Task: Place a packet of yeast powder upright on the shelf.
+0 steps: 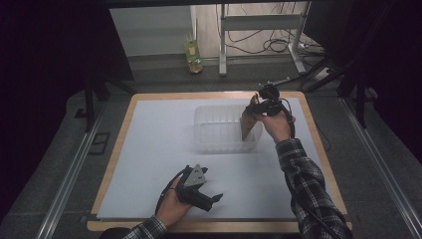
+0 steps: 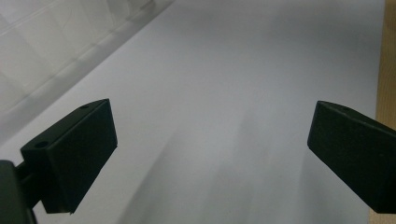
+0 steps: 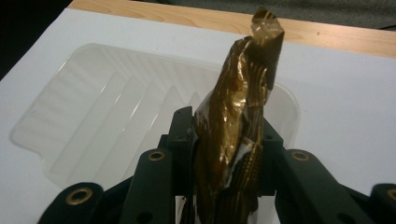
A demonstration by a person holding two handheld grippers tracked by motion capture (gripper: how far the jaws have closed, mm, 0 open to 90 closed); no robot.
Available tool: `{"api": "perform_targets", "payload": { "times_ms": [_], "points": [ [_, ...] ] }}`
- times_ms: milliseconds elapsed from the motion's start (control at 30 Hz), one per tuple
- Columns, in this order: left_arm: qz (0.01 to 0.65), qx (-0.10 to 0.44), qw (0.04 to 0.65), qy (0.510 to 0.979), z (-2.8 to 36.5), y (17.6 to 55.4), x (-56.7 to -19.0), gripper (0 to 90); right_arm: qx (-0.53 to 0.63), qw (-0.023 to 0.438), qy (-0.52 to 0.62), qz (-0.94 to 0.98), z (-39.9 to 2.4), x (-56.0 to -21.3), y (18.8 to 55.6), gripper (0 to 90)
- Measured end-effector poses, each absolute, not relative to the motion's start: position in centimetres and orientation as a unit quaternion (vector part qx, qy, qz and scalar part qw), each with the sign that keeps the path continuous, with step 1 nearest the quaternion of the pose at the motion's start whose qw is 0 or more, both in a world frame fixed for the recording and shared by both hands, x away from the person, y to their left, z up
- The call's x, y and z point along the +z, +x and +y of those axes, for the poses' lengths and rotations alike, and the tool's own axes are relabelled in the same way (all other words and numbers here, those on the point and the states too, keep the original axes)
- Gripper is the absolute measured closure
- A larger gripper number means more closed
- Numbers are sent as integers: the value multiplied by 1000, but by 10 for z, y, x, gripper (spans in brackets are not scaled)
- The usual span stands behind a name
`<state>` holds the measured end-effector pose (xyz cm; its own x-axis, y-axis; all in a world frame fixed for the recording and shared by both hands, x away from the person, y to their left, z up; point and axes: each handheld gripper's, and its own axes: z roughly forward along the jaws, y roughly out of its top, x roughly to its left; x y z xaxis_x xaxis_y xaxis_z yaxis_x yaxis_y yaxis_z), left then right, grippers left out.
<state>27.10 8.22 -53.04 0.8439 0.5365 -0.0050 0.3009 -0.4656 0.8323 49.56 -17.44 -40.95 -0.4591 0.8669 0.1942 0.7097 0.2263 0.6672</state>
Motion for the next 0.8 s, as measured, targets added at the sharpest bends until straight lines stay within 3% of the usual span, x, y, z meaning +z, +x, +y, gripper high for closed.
{"api": "perform_targets", "payload": {
  "times_ms": [267,800],
  "points": [
    [244,128,450,849,81,271,-531,15,363,124,508,771,-168,-418,499,662],
    [242,130,450,850,80,271,-532,18,341,170,450,807,-160,-413,487,370]
  ]
}}
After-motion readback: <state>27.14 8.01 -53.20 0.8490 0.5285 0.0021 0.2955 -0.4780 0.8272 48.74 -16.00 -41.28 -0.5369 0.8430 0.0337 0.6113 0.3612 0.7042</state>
